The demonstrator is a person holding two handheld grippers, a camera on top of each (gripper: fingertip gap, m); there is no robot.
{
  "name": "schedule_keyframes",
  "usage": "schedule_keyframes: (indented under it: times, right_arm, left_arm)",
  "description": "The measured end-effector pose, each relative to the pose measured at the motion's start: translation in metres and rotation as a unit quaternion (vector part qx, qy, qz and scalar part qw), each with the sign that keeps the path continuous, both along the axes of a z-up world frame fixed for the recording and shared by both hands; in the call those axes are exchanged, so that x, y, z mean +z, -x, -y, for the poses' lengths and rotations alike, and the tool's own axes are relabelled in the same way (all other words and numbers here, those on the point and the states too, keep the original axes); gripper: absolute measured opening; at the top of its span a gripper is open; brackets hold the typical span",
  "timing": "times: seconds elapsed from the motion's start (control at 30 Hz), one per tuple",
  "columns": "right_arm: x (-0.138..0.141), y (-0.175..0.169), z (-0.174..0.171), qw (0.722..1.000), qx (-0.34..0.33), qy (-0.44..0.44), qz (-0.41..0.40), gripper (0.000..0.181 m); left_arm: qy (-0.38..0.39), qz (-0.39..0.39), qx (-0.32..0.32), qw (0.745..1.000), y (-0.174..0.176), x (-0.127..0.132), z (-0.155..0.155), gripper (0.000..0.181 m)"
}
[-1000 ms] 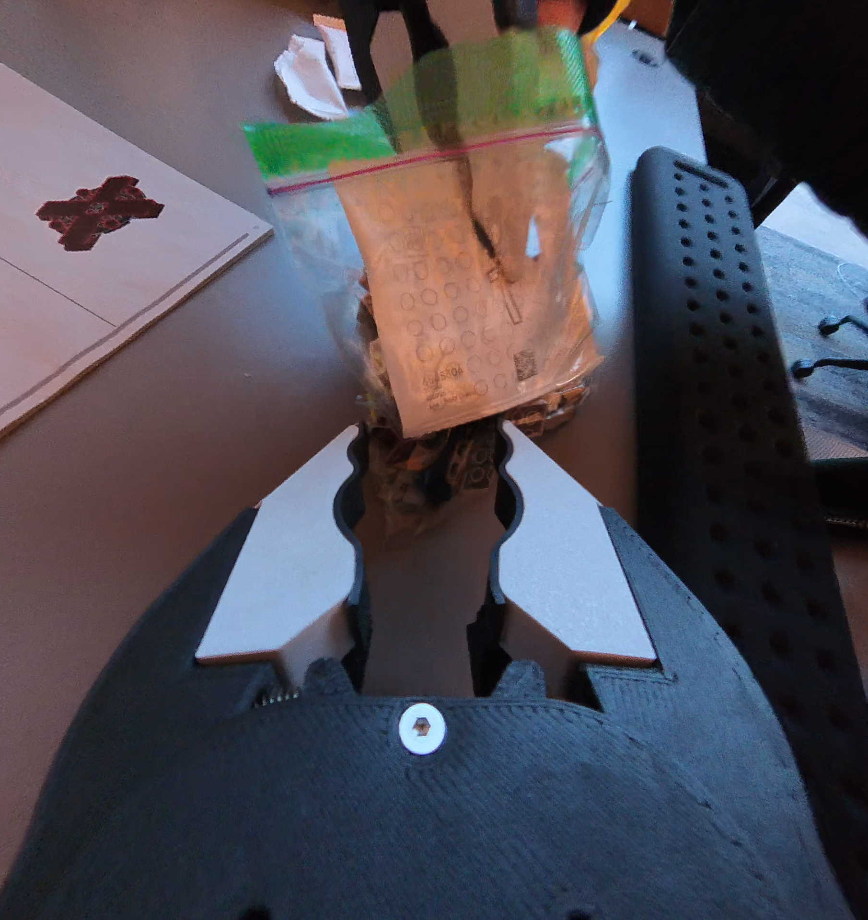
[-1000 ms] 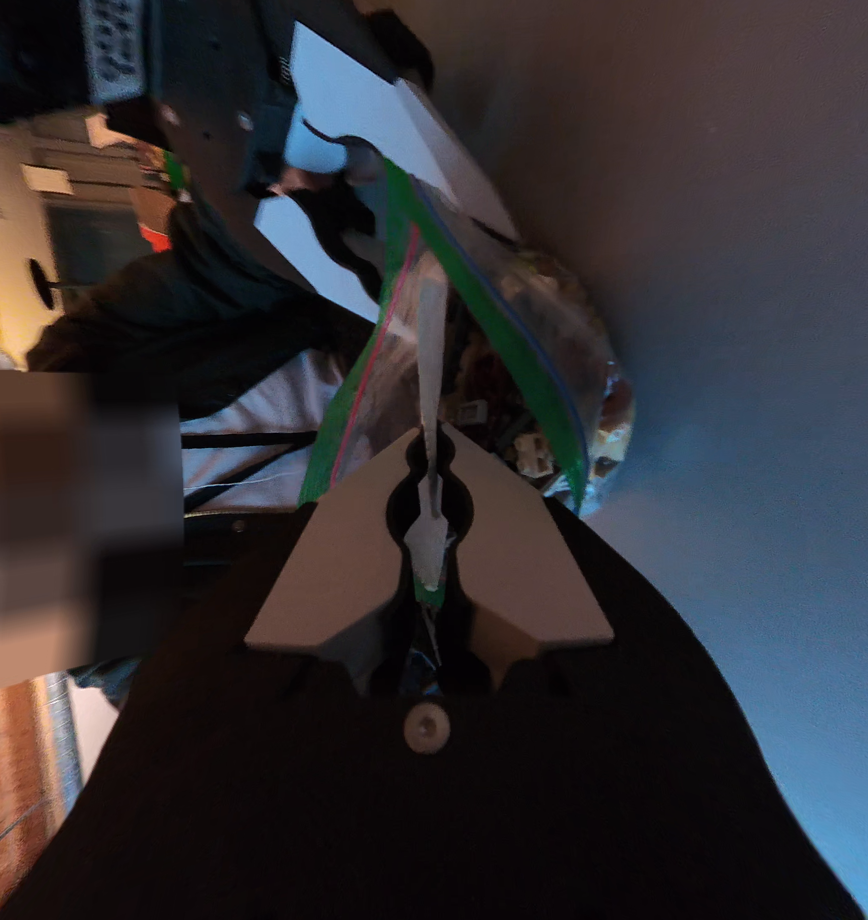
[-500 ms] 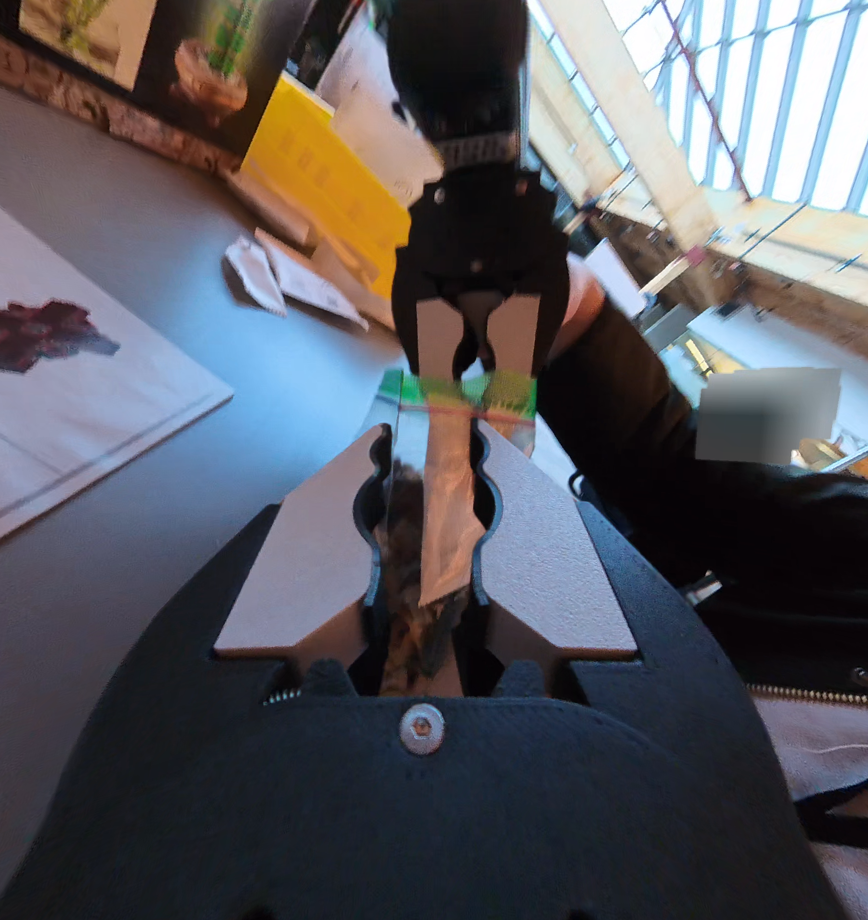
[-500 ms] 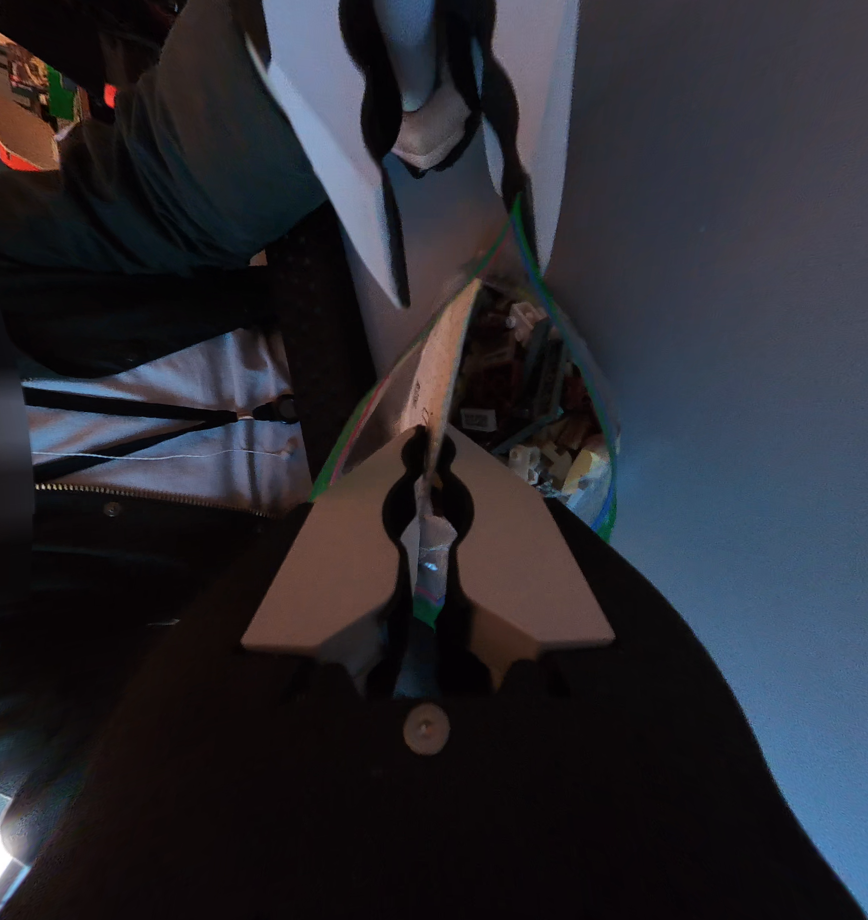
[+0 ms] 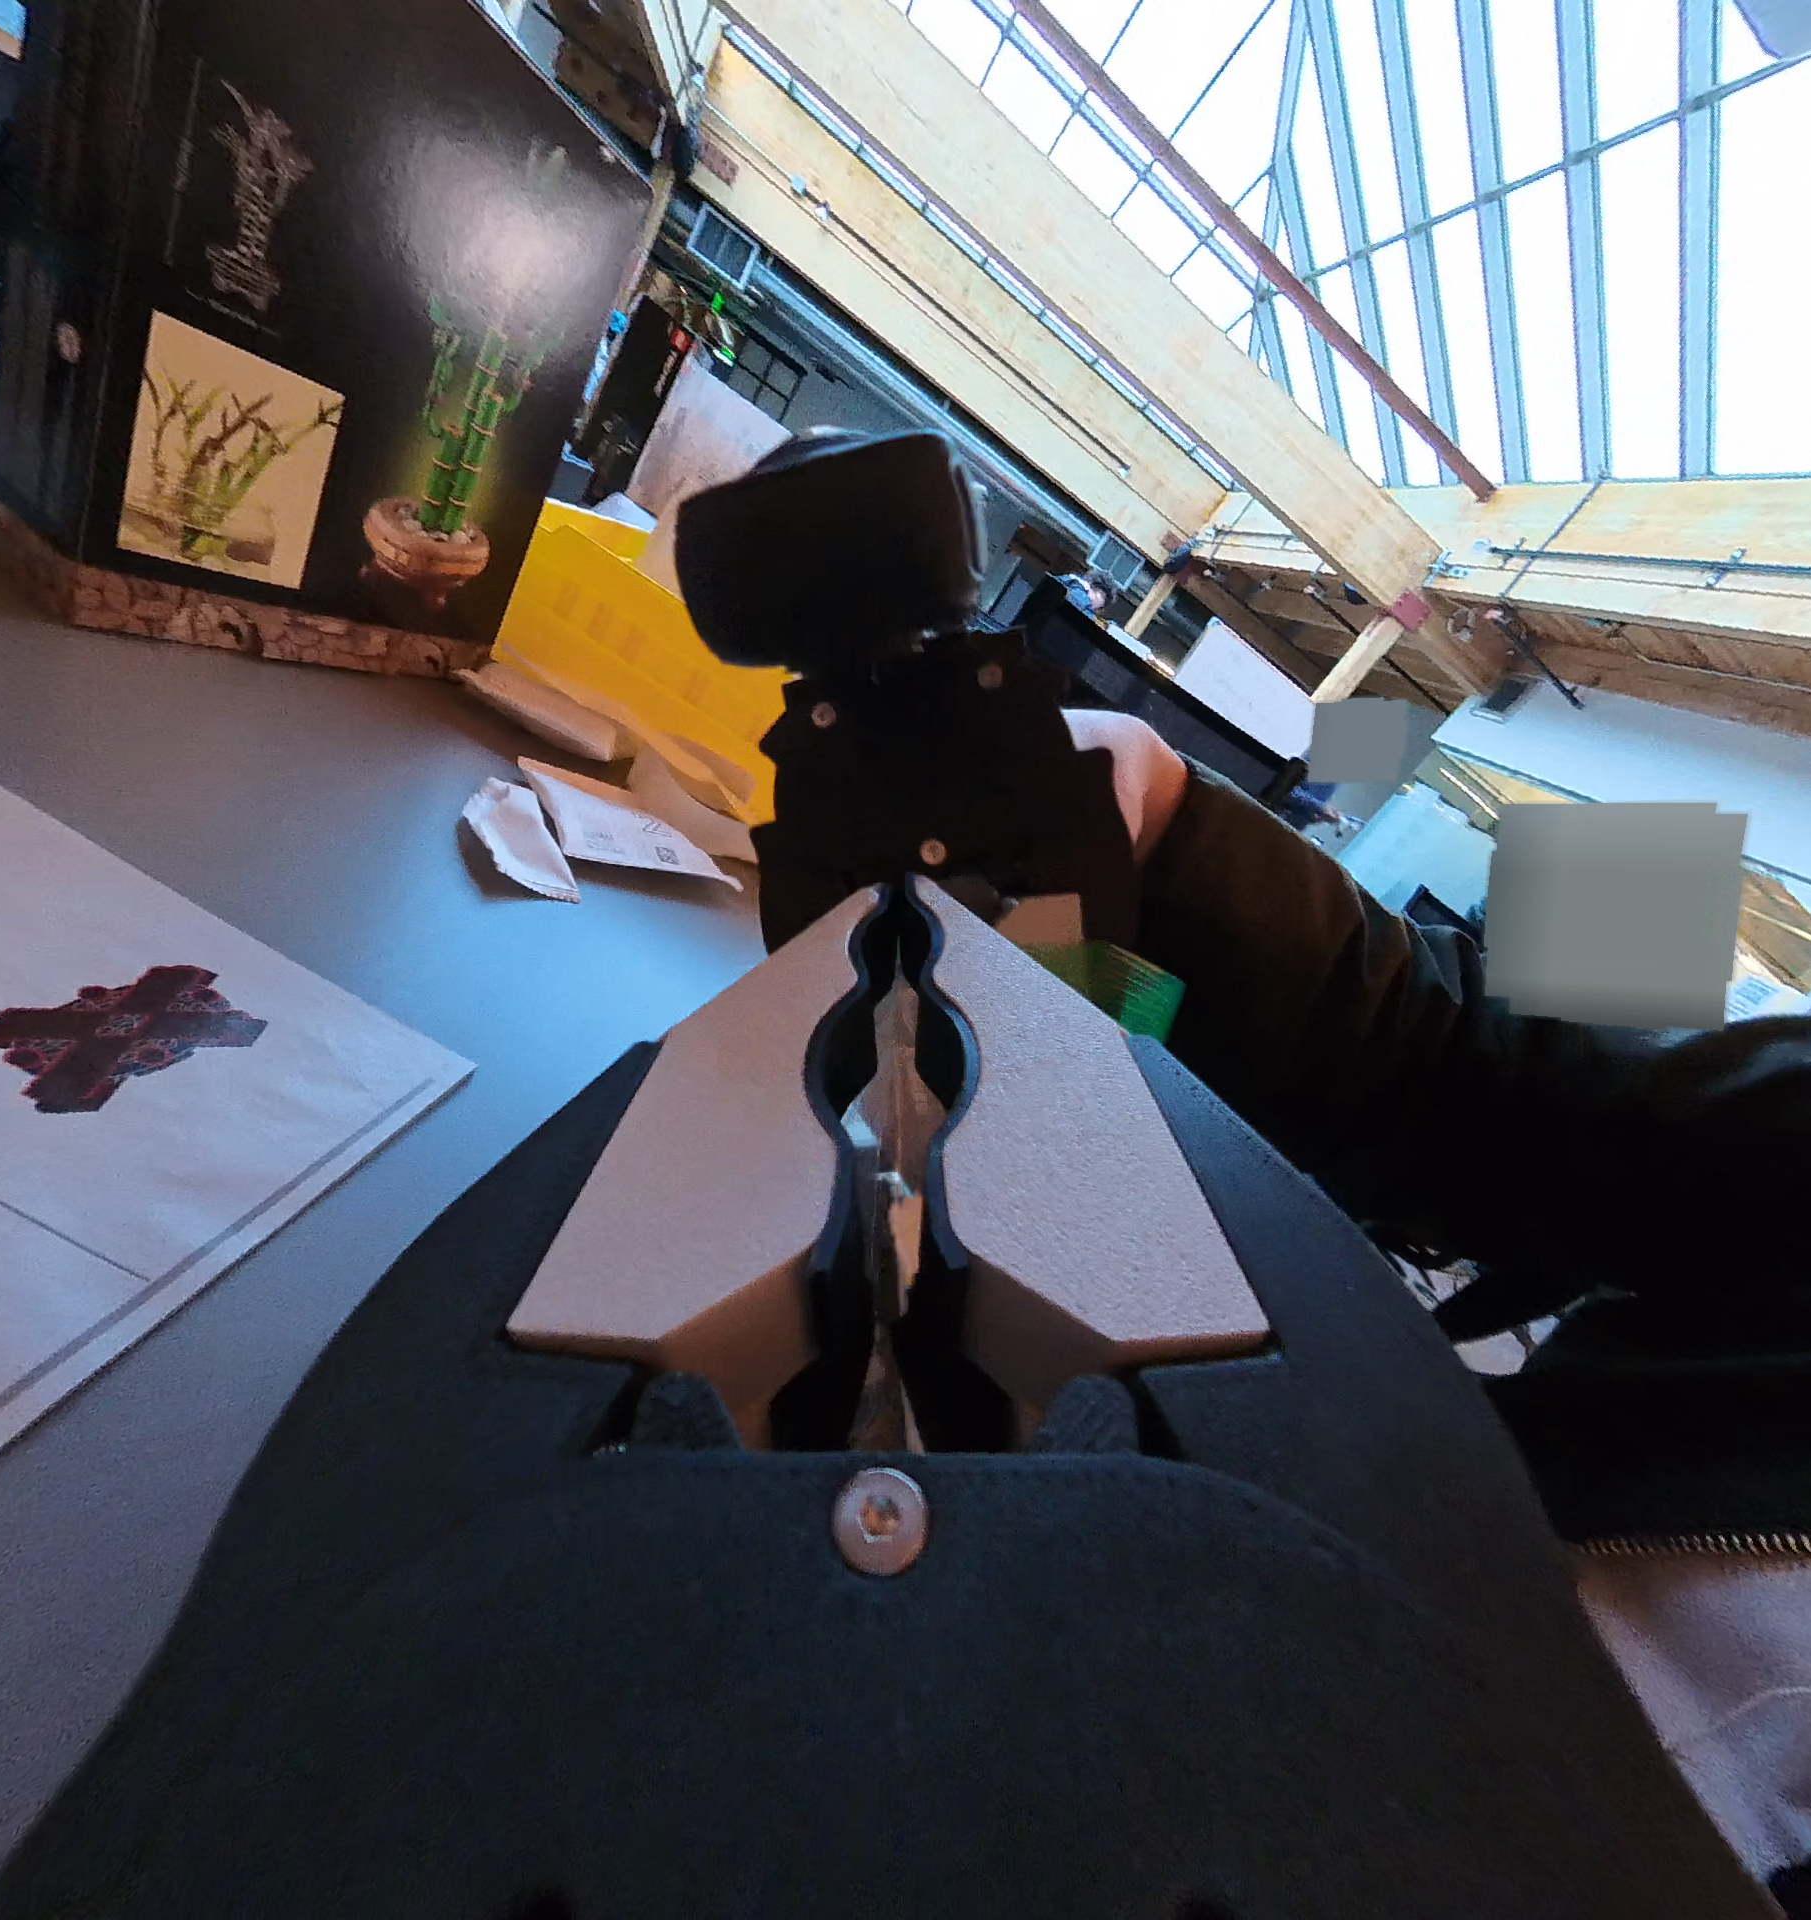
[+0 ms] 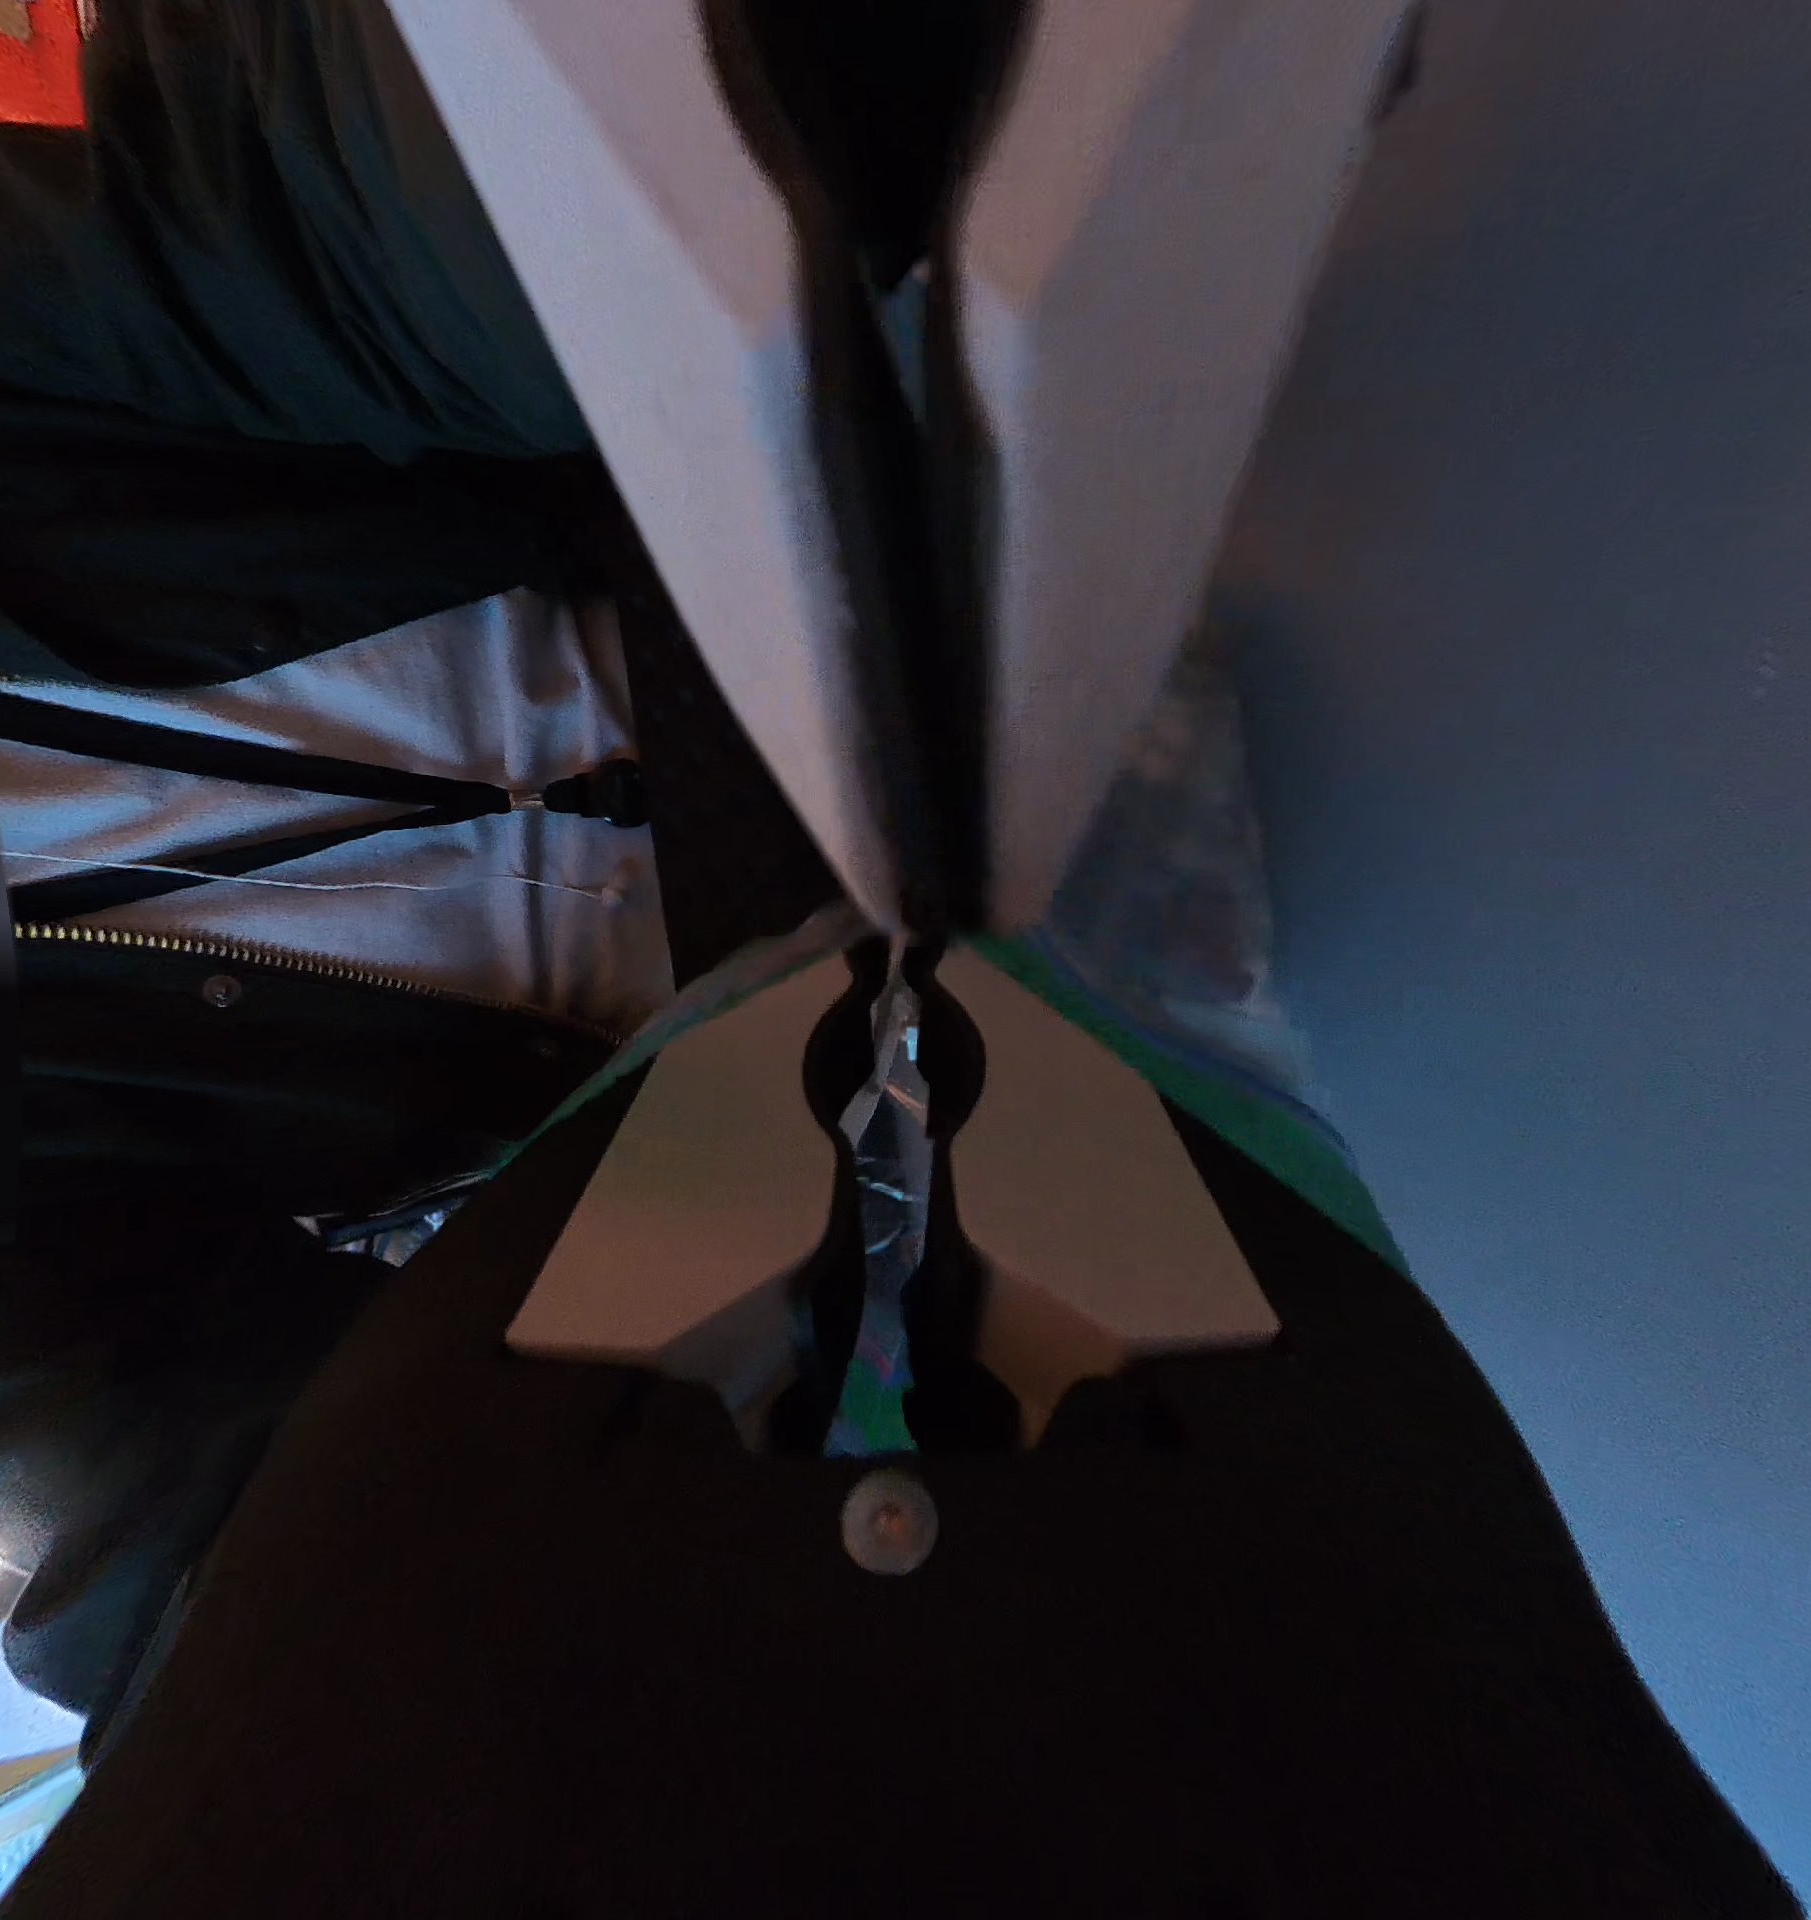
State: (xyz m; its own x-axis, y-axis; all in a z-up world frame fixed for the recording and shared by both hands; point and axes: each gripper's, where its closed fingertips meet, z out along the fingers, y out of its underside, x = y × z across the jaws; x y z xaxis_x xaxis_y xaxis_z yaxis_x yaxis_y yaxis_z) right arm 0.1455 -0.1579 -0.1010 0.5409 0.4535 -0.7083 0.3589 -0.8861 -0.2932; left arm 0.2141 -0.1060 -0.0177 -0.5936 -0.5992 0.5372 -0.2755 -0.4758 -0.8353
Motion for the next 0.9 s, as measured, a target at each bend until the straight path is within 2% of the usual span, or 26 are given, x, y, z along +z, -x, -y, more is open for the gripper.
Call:
schedule_keyframes:
  times: [0.13,0.23,0.33,0.47,0.53,0.6,0.7,0.9]
  right_arm:
    - [0.008,0.01,-0.013,0.999,-0.032,-0.015,-0.034,0.007]
    - [0.013,0.002,-0.011,0.997,-0.053,-0.039,-0.046,0.012]
    - [0.015,-0.008,-0.006,0.995,-0.07,-0.042,-0.056,0.009]
    - [0.009,-0.004,0.001,0.997,-0.049,-0.018,-0.057,0.0]
    - [0.018,0.003,-0.016,0.991,-0.074,-0.037,-0.101,0.0]
    - [0.021,0.008,-0.025,0.983,-0.107,0.006,-0.148,0.0]
    - [-0.001,0.01,-0.017,0.989,-0.088,0.034,-0.116,0.0]
    - [-0.007,0.021,-0.02,0.997,-0.019,-0.064,-0.039,0.0]
  left_arm:
    - [0.027,0.007,0.017,0.999,0.007,0.002,-0.011,0.0]
    - [0.032,0.013,0.026,0.999,0.013,0.003,-0.019,0.0]
    - [0.03,0.016,0.024,0.999,0.015,0.005,-0.017,0.0]
    - [0.02,0.019,0.012,1.0,0.013,0.008,-0.009,0.0]
    - [0.011,0.022,0.003,1.0,0.014,0.009,-0.004,0.0]
    - [-0.002,0.02,0.007,1.0,0.013,0.008,-0.004,0.0]
    - [-0.008,0.016,0.02,1.0,0.012,0.004,-0.011,0.0]
    - [-0.021,0.013,0.005,1.0,0.012,0.002,-0.005,0.0]
